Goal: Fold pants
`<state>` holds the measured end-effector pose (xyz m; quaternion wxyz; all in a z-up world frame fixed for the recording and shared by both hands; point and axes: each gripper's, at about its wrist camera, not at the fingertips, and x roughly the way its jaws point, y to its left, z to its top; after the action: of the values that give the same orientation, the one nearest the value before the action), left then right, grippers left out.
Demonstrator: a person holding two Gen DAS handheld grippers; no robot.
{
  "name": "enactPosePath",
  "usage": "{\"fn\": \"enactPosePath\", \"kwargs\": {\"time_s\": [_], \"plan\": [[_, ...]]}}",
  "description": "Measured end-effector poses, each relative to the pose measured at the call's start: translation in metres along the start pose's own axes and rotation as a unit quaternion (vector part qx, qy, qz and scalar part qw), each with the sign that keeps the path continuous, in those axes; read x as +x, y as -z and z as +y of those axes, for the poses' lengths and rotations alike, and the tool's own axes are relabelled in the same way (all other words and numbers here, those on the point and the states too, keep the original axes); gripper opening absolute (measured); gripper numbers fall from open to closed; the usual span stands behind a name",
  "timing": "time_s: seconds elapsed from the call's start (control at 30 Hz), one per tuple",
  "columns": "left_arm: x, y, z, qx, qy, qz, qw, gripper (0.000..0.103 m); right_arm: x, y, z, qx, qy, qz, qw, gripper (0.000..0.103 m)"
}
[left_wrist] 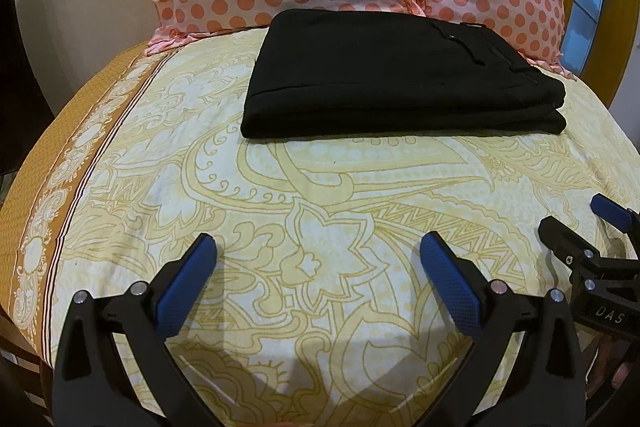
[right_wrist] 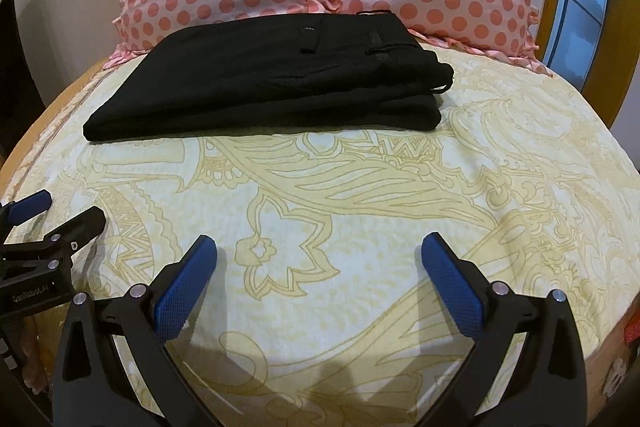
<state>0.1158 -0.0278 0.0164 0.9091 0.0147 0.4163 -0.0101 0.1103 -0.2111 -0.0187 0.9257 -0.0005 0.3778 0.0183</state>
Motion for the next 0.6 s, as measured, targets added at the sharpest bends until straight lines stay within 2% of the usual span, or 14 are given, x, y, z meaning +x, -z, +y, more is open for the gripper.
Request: {"fn": "enactPosePath", "kwargs": {"time_s": [0.6], "plan": [[-0.0002,-0.0001,0.0004,-0.009,-0.006,0.003,0.9999,0.101,0.0006,-0.0007,0.0014,0.001,0.001,0.001,1.000,0.102]]}}
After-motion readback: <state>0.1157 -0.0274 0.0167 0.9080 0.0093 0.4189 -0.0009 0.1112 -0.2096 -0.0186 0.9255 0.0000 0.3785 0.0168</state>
